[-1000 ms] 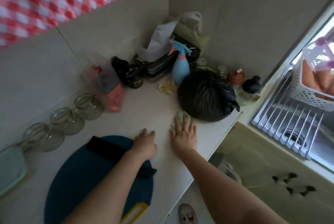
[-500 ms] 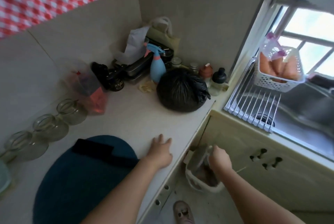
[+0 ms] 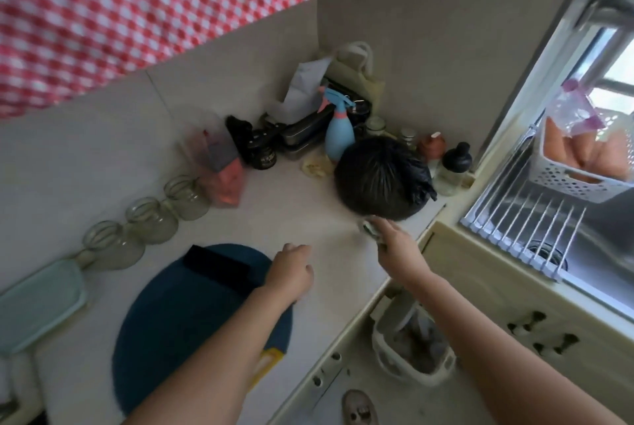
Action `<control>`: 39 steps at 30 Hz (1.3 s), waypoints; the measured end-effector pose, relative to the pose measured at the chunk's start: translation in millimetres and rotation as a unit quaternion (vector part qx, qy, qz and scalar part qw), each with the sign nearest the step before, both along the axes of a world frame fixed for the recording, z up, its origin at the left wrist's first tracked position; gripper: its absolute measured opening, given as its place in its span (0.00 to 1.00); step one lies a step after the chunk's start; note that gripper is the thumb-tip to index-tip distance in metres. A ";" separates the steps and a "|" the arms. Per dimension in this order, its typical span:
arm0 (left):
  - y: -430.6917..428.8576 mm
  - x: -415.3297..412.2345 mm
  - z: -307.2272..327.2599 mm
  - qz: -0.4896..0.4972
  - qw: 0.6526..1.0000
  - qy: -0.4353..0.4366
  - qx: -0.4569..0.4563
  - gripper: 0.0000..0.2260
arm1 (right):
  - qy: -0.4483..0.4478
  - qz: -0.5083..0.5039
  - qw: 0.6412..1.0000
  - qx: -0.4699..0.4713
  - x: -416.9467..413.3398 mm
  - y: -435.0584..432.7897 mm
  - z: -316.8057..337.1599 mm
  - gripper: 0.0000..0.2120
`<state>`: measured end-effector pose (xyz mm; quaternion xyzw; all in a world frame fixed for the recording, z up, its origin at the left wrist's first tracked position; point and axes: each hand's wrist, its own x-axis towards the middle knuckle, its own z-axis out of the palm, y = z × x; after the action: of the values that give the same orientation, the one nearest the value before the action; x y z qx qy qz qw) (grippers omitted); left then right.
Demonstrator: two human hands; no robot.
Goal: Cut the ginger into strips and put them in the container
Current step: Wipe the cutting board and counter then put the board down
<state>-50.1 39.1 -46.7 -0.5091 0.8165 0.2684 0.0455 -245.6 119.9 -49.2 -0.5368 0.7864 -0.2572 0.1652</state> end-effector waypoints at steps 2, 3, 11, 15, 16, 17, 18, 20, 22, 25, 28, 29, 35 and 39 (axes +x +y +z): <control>-8.7 17.4 1.2 0.017 0.998 -0.063 -0.020 0.15 | 0.008 0.065 0.998 -0.008 17.5 -27.3 3.8 0.25; -11.8 26.6 1.0 0.019 0.995 -0.096 -0.030 0.14 | 0.013 0.095 0.995 -0.012 26.8 -42.5 5.1 0.24; -9.2 68.6 -16.0 -0.001 0.993 -0.116 0.036 0.19 | 0.076 0.368 0.922 0.094 113.4 -160.2 -13.9 0.33; -7.7 68.0 -17.5 -0.014 0.990 -0.132 0.047 0.21 | 0.148 0.433 0.875 0.154 140.7 -181.3 -33.8 0.30; -7.6 67.4 -16.4 -0.016 0.989 -0.136 0.045 0.21 | 0.168 0.442 0.864 0.173 143.9 -182.5 -39.4 0.30; -7.6 66.9 -15.2 -0.018 0.989 -0.141 0.042 0.21 | 0.193 0.447 0.852 0.192 145.0 -182.2 -46.3 0.31; -8.1 67.0 -15.2 -0.018 0.988 -0.146 0.041 0.21 | 0.210 0.450 0.844 0.201 144.0 -180.8 -51.5 0.31; -8.5 67.9 -15.7 -0.018 0.987 -0.153 0.048 0.21 | 0.226 0.436 0.845 0.210 139.3 -172.5 -56.4 0.33; -8.7 69.2 -16.4 -0.003 0.989 -0.137 0.061 0.21 | 0.239 0.419 0.850 0.213 130.9 -161.0 -53.6 0.31; -8.3 73.8 -16.4 0.014 0.991 -0.105 0.079 0.21 | 0.183 0.382 0.878 0.221 107.9 -137.5 -44.5 0.31; -4.5 76.8 -14.3 0.022 0.993 -0.077 0.090 0.21 | 0.137 0.334 0.903 0.232 82.3 -99.1 -37.5 0.31; -2.4 76.6 -13.0 0.027 0.994 -0.065 0.089 0.21 | 0.128 0.315 0.912 0.230 74.1 -85.0 -35.5 0.31; 22.1 65.9 -2.1 0.033 0.997 0.041 0.059 0.18 | 0.112 0.217 0.937 0.249 28.5 7.1 -29.3 0.31; 42.8 49.2 7.8 0.003 0.995 0.075 0.067 0.19 | 0.108 0.140 0.937 0.300 -4.2 74.0 -16.2 0.20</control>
<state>-0.9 81.9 -38.9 -0.4855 0.7965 0.3601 0.0173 -249.8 193.9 -65.4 -0.5914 0.7570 0.0756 0.2674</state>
